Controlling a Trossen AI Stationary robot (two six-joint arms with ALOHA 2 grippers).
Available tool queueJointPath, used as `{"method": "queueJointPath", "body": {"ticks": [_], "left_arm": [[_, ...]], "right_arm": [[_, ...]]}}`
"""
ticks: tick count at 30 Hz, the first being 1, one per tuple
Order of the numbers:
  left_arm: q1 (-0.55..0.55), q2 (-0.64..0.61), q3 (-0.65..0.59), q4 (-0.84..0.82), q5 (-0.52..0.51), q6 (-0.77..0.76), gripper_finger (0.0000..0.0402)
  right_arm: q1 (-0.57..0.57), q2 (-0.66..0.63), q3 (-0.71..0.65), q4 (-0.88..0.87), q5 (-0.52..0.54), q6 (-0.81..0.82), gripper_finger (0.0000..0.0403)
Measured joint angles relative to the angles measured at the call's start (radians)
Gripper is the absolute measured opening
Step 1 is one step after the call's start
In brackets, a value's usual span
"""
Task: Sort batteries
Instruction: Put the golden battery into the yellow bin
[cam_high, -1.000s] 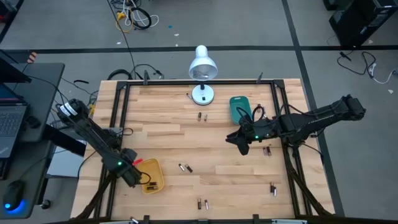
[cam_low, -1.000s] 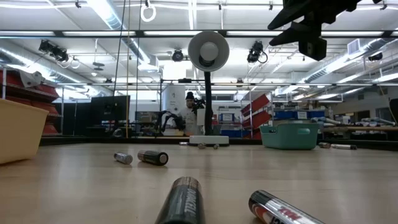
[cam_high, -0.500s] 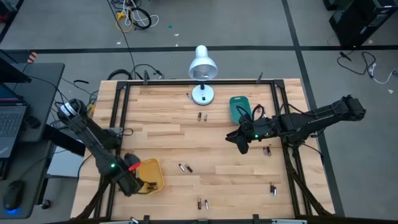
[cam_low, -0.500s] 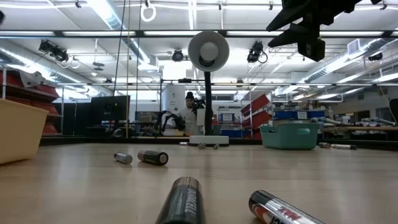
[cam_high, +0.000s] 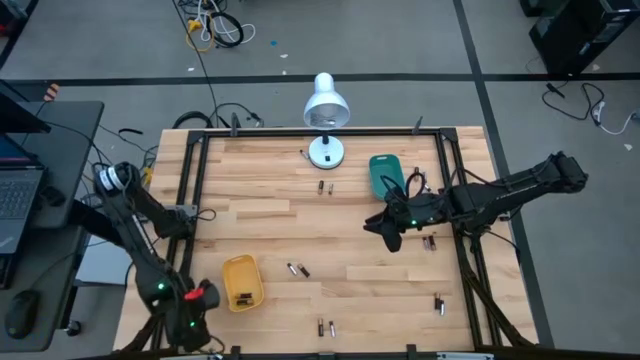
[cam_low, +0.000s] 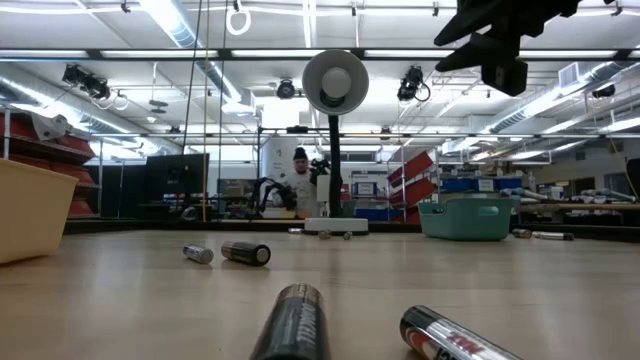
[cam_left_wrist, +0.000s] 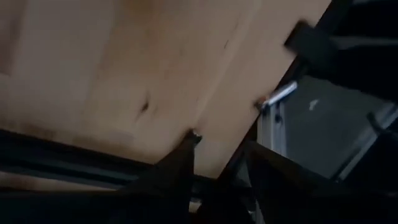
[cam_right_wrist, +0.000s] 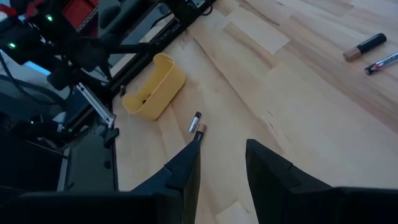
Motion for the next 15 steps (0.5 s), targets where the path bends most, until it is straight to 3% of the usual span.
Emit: {"method": "queueJointPath", "body": {"ticks": [9,15], "left_arm": [[-0.080,0.154,0.003,0.005,0.052,0.040,0.0163],[-0.088,0.167,0.002,0.019,0.066,0.108,0.0163]], "right_arm": [[0.074,0.000,0.000,-0.002,0.144,0.116,0.0115],[0.097,0.000,0.000,0.006,0.210,0.188,0.0115]]}}
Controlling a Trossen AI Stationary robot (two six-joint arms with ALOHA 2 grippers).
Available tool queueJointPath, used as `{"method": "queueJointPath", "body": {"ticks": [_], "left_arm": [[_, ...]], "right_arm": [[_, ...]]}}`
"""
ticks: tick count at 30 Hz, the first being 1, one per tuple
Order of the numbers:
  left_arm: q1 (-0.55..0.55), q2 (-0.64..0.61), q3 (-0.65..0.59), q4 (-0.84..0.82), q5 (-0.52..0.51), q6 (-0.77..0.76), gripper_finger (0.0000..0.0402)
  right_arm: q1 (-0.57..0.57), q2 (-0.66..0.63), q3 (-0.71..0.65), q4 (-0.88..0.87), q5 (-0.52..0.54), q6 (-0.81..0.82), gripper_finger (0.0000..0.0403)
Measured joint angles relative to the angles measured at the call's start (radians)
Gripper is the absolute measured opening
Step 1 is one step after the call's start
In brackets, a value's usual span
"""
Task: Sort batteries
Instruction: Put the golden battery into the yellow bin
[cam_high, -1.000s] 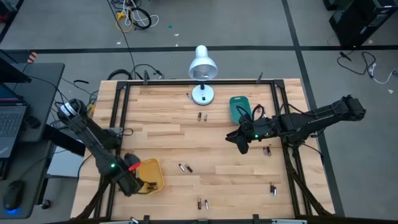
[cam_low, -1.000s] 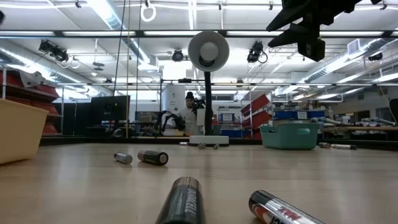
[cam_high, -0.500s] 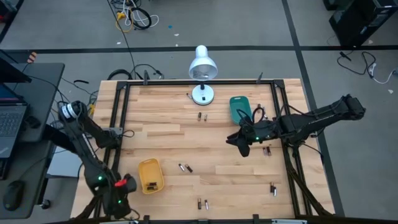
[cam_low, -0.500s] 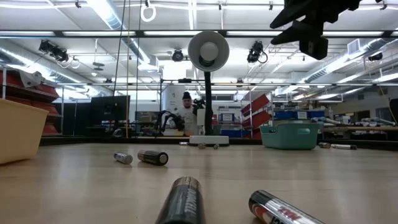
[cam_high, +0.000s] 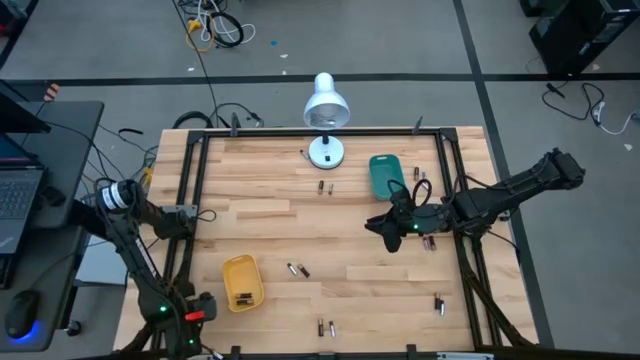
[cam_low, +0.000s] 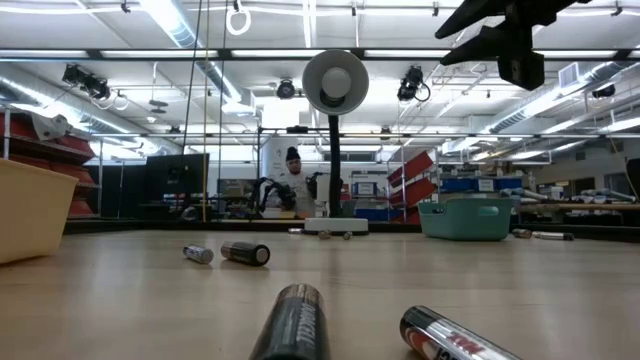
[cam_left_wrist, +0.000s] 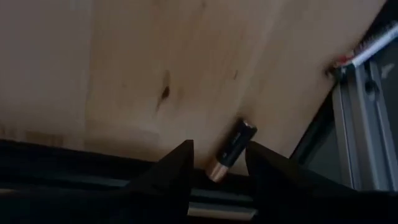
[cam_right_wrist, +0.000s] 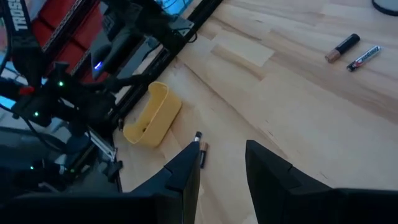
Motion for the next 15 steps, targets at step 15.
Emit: {"method": "queueJointPath", "body": {"ticks": [15], "left_arm": [[-0.091,0.003,-0.002,0.033,-0.103,0.186,0.0203]], "right_arm": [[0.018,0.000,0.000,0.001,0.055,0.073,0.0115]]}}
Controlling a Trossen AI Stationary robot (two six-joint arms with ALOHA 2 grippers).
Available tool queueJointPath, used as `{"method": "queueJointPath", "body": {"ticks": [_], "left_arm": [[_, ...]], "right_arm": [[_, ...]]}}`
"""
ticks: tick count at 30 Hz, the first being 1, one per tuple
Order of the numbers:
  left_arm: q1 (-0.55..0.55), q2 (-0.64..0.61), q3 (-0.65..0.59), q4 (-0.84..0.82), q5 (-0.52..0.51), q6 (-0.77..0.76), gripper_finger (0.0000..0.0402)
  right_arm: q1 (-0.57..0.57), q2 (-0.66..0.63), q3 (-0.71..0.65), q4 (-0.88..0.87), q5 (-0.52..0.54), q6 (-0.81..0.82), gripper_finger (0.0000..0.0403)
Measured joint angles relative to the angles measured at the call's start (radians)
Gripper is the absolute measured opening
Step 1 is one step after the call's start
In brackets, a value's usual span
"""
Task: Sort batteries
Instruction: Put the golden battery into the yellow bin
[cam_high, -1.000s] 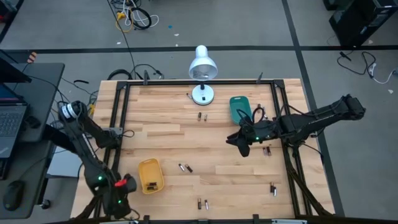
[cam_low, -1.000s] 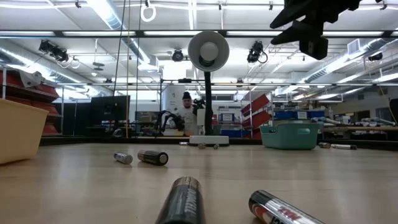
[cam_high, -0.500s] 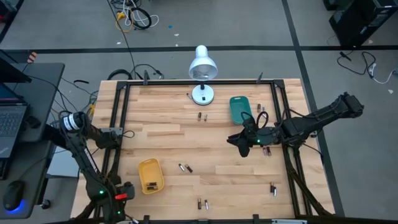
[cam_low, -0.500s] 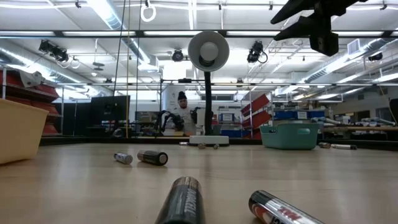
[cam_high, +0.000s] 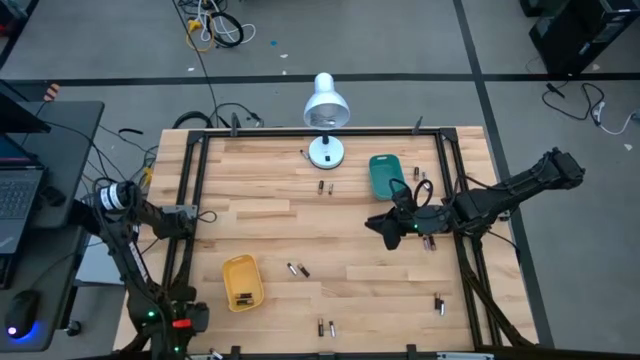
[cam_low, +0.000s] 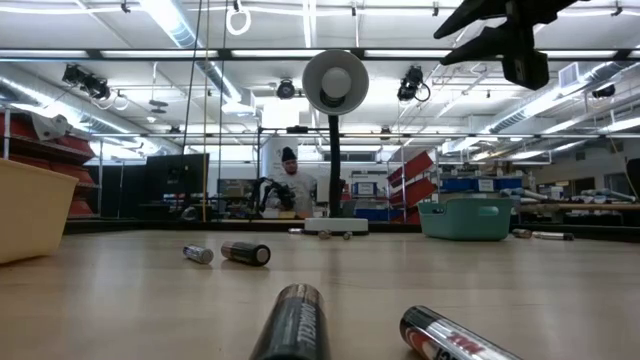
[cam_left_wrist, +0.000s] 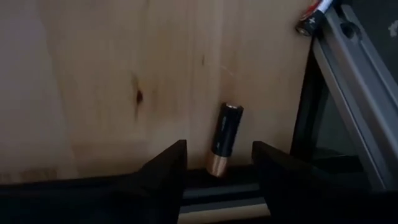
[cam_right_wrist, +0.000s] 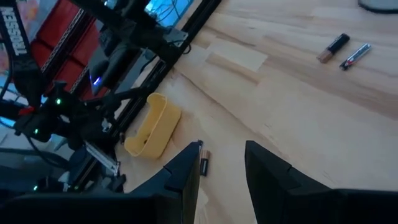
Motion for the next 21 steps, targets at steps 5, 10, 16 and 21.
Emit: {"method": "queueJointPath", "body": {"ticks": [5,10,16,21], "left_arm": [[-0.008,0.013,0.000,0.004,-0.029,0.015,0.0222],[-0.008,0.074,0.002,0.033,-0.027,0.003,0.0223],[-0.004,0.120,0.003,0.066,-0.037,-0.010,0.0210],[-0.005,0.136,0.005,0.067,-0.046,-0.018,0.0164]], "right_arm": [[0.008,0.000,0.000,0.000,0.021,0.013,0.0115],[0.008,0.000,0.000,0.000,0.029,0.015,0.0115],[0.005,0.000,0.000,0.000,0.029,0.022,0.0115],[-0.005,0.000,0.000,0.006,0.029,0.022,0.0115]]}}
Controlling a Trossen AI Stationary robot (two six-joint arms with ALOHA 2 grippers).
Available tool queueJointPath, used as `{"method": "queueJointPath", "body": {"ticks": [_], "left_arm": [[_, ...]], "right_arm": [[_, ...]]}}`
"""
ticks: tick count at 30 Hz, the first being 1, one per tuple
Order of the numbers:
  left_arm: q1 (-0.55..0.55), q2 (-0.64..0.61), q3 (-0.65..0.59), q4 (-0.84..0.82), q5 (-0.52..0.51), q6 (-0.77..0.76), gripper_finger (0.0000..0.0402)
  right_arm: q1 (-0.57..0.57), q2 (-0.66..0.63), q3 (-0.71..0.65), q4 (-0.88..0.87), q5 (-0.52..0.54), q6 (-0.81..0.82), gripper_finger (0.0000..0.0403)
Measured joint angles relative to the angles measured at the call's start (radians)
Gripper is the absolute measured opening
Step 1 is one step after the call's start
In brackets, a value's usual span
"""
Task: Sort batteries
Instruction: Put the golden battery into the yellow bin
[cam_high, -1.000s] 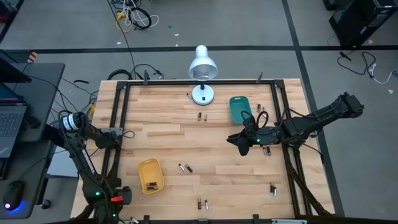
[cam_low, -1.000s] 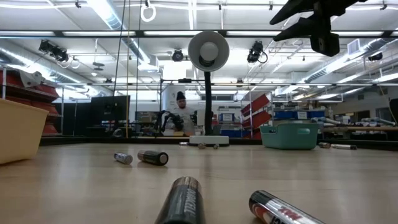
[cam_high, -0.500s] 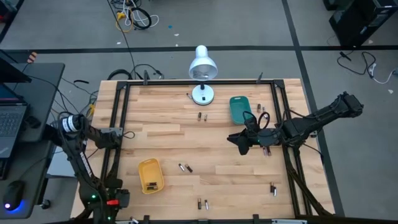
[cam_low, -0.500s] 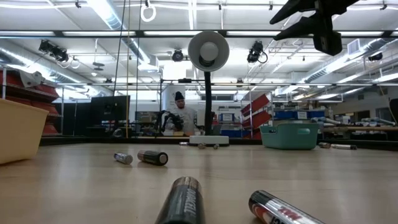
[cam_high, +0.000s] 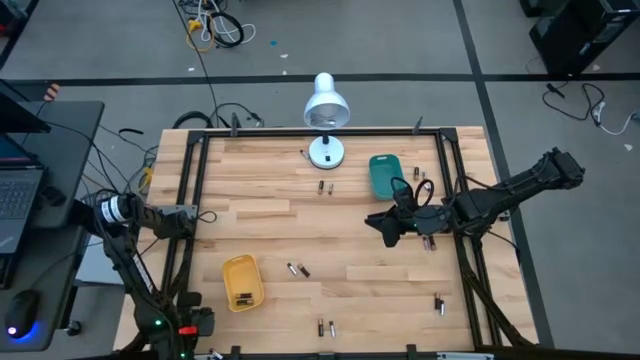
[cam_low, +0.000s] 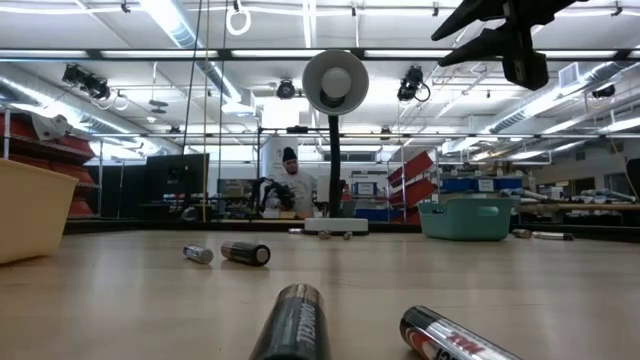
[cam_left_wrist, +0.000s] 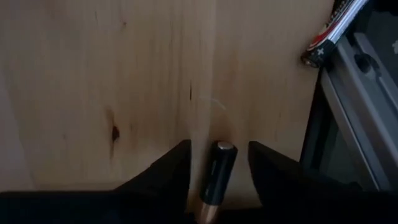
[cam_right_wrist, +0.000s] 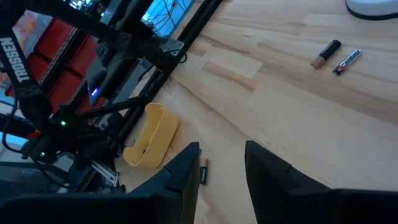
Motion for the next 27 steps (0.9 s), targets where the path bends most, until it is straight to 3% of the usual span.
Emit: {"method": "queueJointPath", "body": {"ticks": [7,11,20,27], "left_arm": [[-0.002,0.002,0.000,-0.009,-0.034,0.000,0.0086],[-0.003,0.002,0.000,-0.016,-0.031,0.016,0.0065],[-0.002,0.002,-0.001,-0.016,0.000,0.021,0.0111],[-0.002,0.003,-0.003,-0.005,0.017,0.023,0.0118]], "right_arm": [[-0.001,0.000,0.000,0.037,0.000,0.000,0.0115],[-0.001,0.000,0.000,0.052,0.000,0.000,0.0115],[-0.001,0.000,0.000,0.051,0.032,-0.008,0.0115],[-0.001,0.000,0.000,0.051,0.035,-0.010,0.0115]]}}
